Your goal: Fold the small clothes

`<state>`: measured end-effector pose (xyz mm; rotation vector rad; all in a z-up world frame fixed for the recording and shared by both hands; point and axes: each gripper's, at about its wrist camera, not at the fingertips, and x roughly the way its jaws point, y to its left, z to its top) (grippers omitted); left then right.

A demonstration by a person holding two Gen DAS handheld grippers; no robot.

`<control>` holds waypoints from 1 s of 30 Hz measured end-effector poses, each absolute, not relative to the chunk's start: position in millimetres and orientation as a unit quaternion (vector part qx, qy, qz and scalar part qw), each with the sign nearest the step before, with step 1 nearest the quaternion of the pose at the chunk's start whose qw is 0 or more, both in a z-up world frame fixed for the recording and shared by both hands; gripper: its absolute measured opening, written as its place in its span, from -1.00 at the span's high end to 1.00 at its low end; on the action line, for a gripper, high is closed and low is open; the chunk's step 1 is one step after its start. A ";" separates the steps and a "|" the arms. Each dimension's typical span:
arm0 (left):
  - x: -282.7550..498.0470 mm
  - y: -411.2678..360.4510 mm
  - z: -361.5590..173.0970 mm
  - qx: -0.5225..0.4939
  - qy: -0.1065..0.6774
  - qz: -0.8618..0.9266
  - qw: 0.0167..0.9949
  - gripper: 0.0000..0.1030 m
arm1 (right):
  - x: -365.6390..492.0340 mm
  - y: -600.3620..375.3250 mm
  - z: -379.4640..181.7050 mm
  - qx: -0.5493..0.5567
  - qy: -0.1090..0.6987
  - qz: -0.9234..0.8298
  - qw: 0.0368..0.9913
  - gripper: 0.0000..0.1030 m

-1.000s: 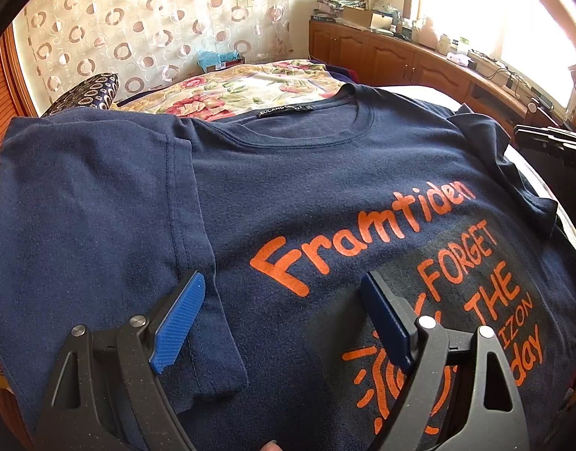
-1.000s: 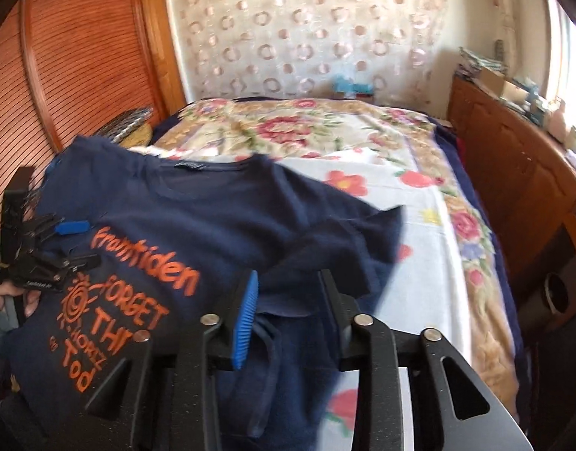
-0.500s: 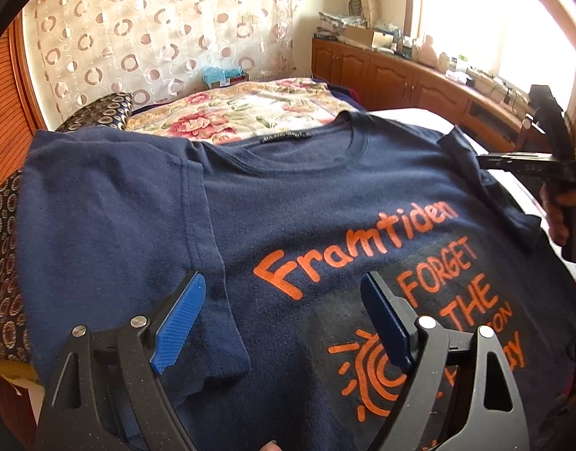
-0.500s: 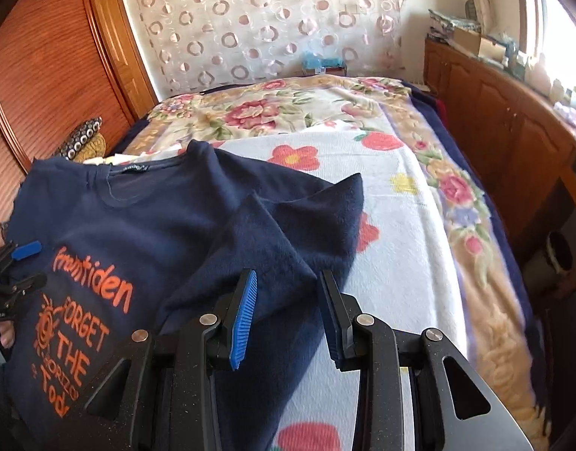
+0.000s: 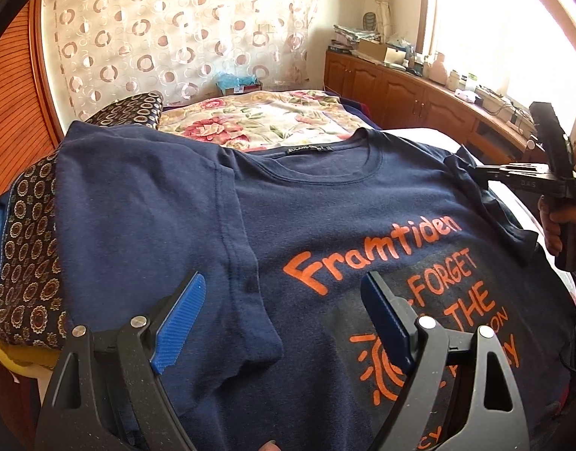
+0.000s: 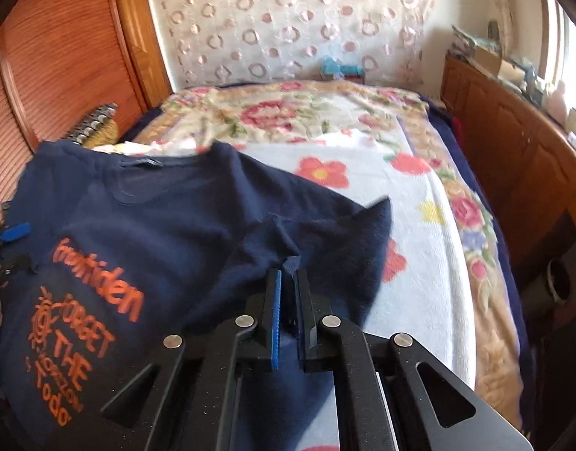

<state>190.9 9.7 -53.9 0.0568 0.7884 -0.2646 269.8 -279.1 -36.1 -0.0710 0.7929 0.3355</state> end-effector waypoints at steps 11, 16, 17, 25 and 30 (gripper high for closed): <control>188.5 15.1 -48.2 0.020 0.373 -0.121 0.920 -0.66 | 268.9 -223.6 -4.9 -0.054 0.345 0.251 0.903 0.90; 183.8 16.4 -49.0 0.019 0.372 -0.116 0.921 -0.66 | 275.6 -210.0 -2.3 -0.050 0.338 0.268 0.901 0.78; 182.8 16.7 -49.4 0.020 0.373 -0.115 0.921 -0.66 | 275.0 -211.4 -0.7 -0.048 0.336 0.265 0.903 0.74; 179.4 23.0 -48.1 0.010 0.367 -0.111 0.923 -0.66 | 235.9 -241.9 -10.5 -0.058 0.346 0.209 0.913 0.55; 177.7 29.3 -45.4 0.008 0.361 -0.103 0.927 -0.66 | 209.6 -255.3 -32.9 -0.061 0.375 0.187 0.906 0.54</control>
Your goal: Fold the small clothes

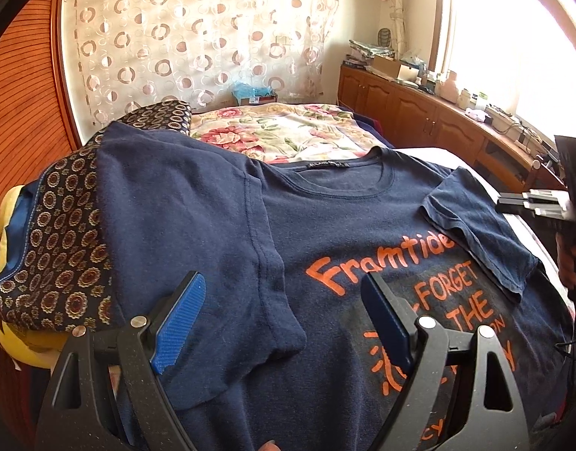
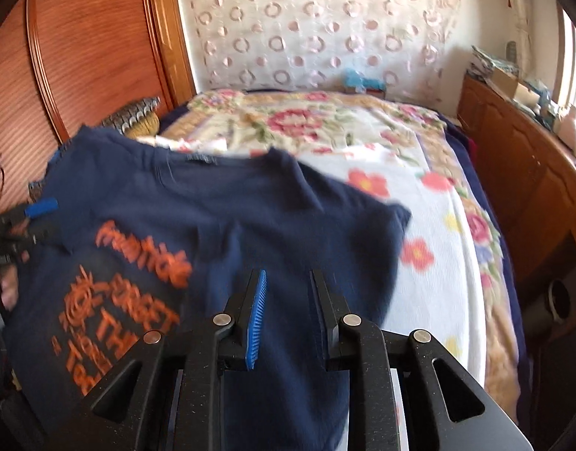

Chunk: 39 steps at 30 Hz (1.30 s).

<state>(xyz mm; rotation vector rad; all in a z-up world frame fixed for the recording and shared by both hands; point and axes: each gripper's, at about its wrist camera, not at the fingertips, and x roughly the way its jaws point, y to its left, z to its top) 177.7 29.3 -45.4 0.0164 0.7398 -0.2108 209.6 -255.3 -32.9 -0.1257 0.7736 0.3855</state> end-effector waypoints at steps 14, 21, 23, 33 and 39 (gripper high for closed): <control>191.6 69.6 -17.1 0.013 0.329 -0.053 0.943 -0.66 | 257.0 -274.1 -44.1 -0.059 0.386 0.119 0.913 0.04; 213.3 97.4 -11.3 0.010 0.334 -0.021 0.942 -0.66 | 301.2 -287.8 -49.6 -0.034 0.404 0.103 0.908 0.04; 219.7 104.7 -9.5 0.008 0.334 -0.014 0.943 -0.66 | 307.5 -283.0 -51.7 -0.039 0.406 0.107 0.907 0.04; 254.3 129.2 -9.1 -0.012 0.354 -0.024 0.935 -0.61 | 308.6 -276.9 -58.3 -0.057 0.394 0.111 0.910 0.03; 278.4 132.2 -10.2 -0.022 0.376 -0.042 0.925 -0.27 | 310.5 -278.6 -58.8 -0.059 0.395 0.111 0.910 0.03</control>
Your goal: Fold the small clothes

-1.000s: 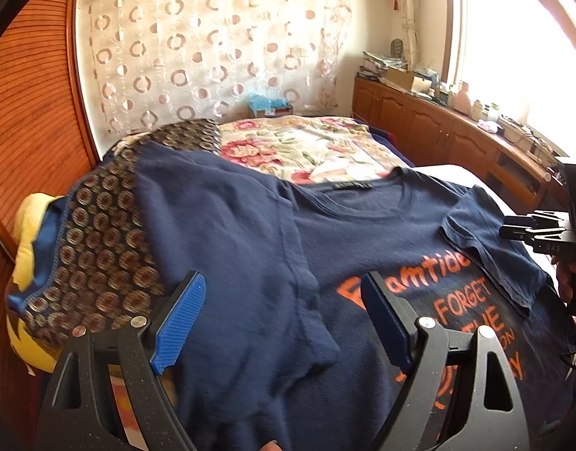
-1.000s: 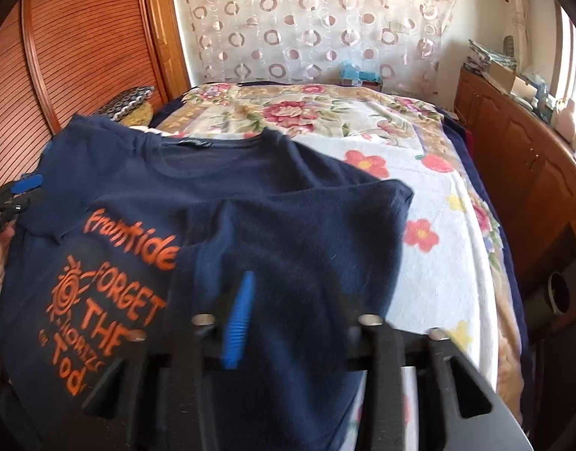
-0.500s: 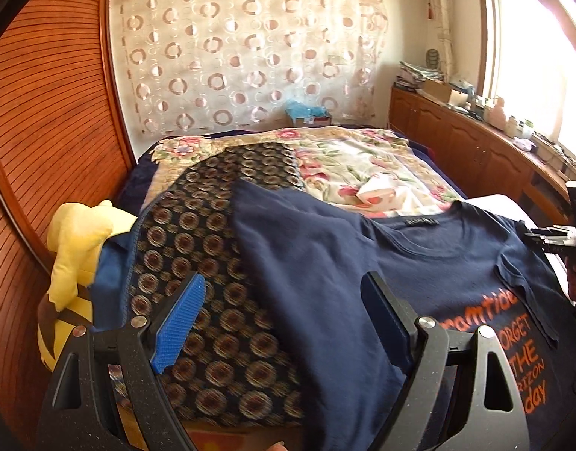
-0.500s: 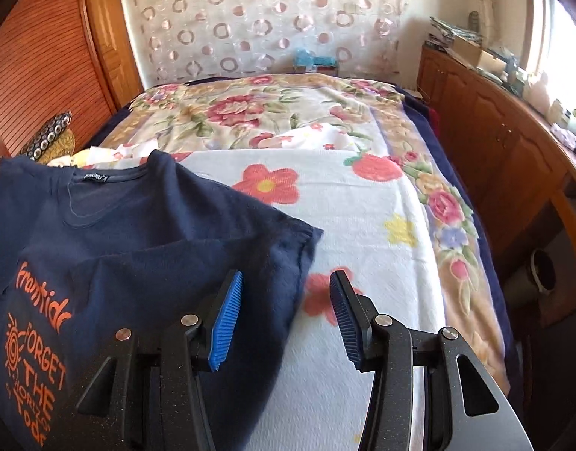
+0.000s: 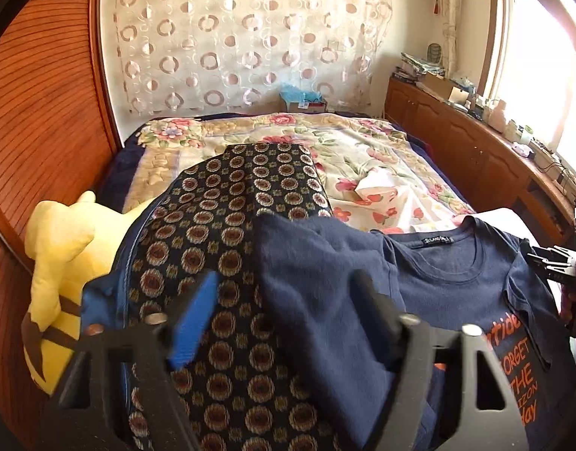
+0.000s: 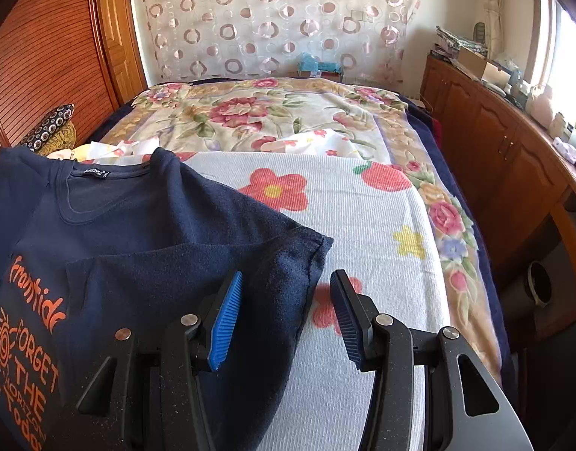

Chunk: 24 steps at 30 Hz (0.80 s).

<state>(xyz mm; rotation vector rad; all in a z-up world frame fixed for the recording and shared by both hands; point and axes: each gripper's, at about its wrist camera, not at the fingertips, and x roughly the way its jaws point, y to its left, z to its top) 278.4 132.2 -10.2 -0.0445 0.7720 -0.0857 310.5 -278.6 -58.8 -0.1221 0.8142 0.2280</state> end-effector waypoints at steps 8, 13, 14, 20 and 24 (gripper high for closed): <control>291.1 131.8 -15.0 -0.050 0.390 -0.061 0.918 -0.13 | 311.1 -278.4 -58.6 -0.062 0.395 0.110 0.910 0.02; 292.2 128.1 -15.1 -0.044 0.390 -0.061 0.918 0.20 | 311.2 -278.3 -58.8 -0.062 0.395 0.110 0.910 0.02; 292.4 128.6 -14.5 -0.042 0.389 -0.063 0.918 0.26 | 311.2 -278.4 -58.8 -0.062 0.395 0.110 0.910 0.02; 279.0 113.7 -2.5 -0.016 0.363 -0.081 0.928 0.85 | 311.3 -278.4 -58.7 -0.062 0.395 0.110 0.910 0.02; 262.2 94.8 10.2 -0.003 0.342 -0.097 0.935 0.90 | 311.9 -279.0 -58.8 -0.064 0.395 0.110 0.910 0.02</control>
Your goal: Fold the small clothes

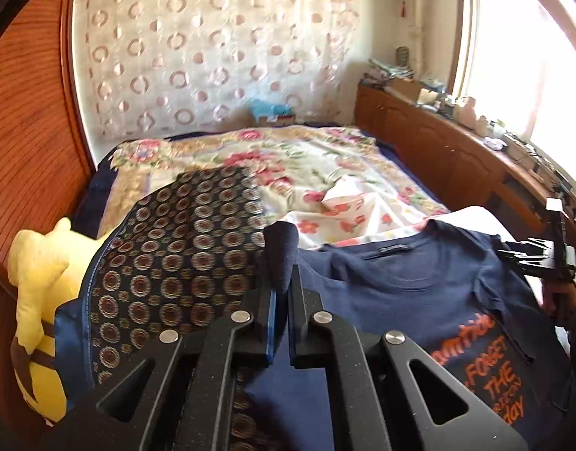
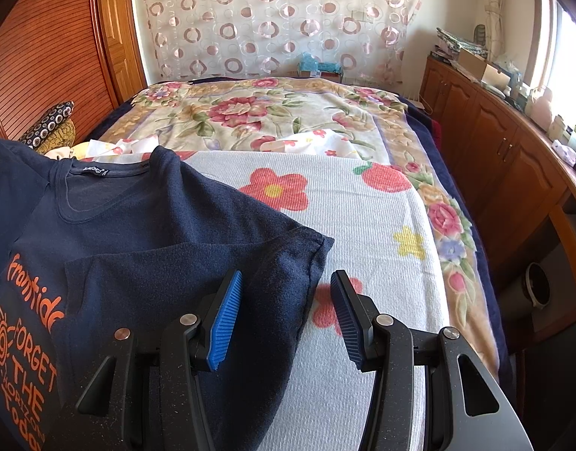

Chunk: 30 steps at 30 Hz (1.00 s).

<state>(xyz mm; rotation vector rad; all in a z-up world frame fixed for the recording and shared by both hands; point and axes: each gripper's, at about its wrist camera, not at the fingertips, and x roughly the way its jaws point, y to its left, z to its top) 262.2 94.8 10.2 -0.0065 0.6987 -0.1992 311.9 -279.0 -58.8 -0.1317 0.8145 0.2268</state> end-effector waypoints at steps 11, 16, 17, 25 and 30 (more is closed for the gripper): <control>209.4 85.3 21.2 -0.005 0.318 -0.105 0.942 0.92 | 289.0 -255.1 -40.1 -0.085 0.365 0.159 0.913 0.89; 180.6 85.7 19.9 -0.011 0.312 -0.110 0.944 0.93 | 245.7 -257.9 -9.6 -0.067 0.307 0.168 0.934 0.89; 173.0 83.9 19.1 -0.012 0.310 -0.110 0.944 0.93 | 235.6 -260.0 -5.0 -0.064 0.296 0.169 0.938 0.89; 128.8 80.7 17.3 -0.020 0.296 -0.114 0.948 0.93 | 163.4 -277.7 6.3 -0.051 0.249 0.164 0.953 0.90; 85.2 84.0 10.6 -0.031 0.277 -0.094 0.956 0.94 | 123.5 -285.2 -4.3 -0.041 0.238 0.170 0.955 0.90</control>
